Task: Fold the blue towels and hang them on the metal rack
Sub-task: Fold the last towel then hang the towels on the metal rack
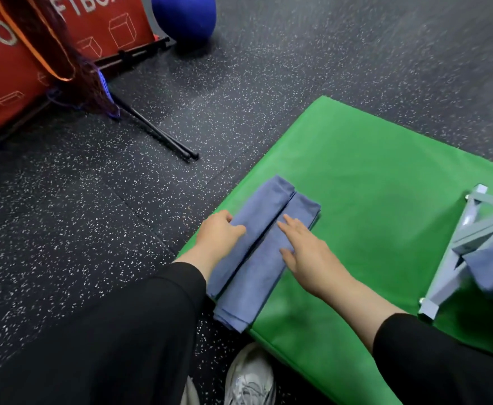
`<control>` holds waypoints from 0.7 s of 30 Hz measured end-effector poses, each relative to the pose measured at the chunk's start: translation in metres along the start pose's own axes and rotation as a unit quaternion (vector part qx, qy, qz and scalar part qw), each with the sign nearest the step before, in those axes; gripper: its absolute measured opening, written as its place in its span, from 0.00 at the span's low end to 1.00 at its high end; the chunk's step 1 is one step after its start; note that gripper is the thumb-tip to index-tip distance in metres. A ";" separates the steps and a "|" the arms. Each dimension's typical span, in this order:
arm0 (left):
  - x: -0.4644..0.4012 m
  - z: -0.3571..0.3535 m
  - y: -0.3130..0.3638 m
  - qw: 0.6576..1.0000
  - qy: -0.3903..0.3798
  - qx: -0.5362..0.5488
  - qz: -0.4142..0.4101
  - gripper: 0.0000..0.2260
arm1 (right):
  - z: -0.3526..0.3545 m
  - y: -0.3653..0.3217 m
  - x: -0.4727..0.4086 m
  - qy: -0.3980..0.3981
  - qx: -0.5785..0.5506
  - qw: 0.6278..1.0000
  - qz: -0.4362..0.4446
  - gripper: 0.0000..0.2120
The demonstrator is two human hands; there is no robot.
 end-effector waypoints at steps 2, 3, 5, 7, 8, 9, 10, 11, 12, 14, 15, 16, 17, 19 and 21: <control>0.016 0.007 0.019 0.994 -0.069 0.081 -0.037 0.08 | 0.015 0.001 0.000 0.015 -0.002 1.000 0.004 0.33; 0.026 0.009 0.029 0.984 -0.113 0.128 -0.042 0.06 | 0.023 0.002 0.000 0.020 -0.003 1.000 0.006 0.36; 0.047 0.014 0.047 0.952 -0.206 0.226 -0.029 0.09 | 0.042 0.002 0.001 0.036 0.002 0.999 0.012 0.43; 0.068 0.020 0.068 0.917 -0.266 0.295 -0.033 0.09 | 0.064 0.000 0.007 0.059 0.005 0.998 0.013 0.48; 0.081 0.024 0.078 0.903 -0.288 0.316 -0.040 0.09 | 0.075 -0.001 0.013 0.075 0.002 0.997 0.013 0.49; 0.093 0.026 0.088 0.890 -0.310 0.330 -0.047 0.08 | 0.088 -0.004 0.021 0.099 -0.002 0.995 0.014 0.49; 0.107 0.027 0.098 0.880 -0.331 0.338 -0.053 0.07 | 0.102 -0.007 0.030 0.132 -0.006 0.991 0.020 0.47; 0.121 0.029 0.107 0.870 -0.351 0.341 -0.061 0.07 | 0.118 -0.011 0.040 0.171 -0.008 0.985 0.034 0.43; 0.134 0.030 0.116 0.864 -0.366 0.338 -0.068 0.07 | 0.134 -0.015 0.052 0.210 -0.007 0.977 0.049 0.37; 0.159 0.033 0.130 0.860 -0.381 0.329 -0.078 0.07 | 0.165 -0.024 0.076 0.263 -0.003 0.963 0.054 0.26; 0.169 0.034 0.136 0.862 -0.380 0.326 -0.082 0.07 | 0.179 -0.028 0.088 0.273 0.000 0.961 0.043 0.22; 0.178 0.036 0.143 0.871 -0.364 0.319 -0.089 0.07 | 0.192 -0.030 0.100 0.277 0.005 0.961 0.025 0.18; 0.186 0.039 0.149 0.891 -0.328 0.296 -0.103 0.08 | 0.205 -0.031 0.112 0.277 0.008 0.961 0.004 0.14; 0.206 0.044 0.164 0.937 -0.221 0.218 -0.161 0.10 | 0.227 -0.032 0.136 0.268 0.018 0.963 -0.030 0.09; 0.236 0.042 0.184 0.947 -0.140 0.164 -0.237 0.16 | 0.250 -0.032 0.160 0.258 0.042 0.963 -0.062 0.07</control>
Point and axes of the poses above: each hand's wrist, its own x-axis away from the middle knuckle, its own z-axis out of the back of the hand, y = z × x, the point moved 6 cm from there along -x, towards the middle knuckle, and after that the axes turned 10 degrees about z, right-handed, at the moved point
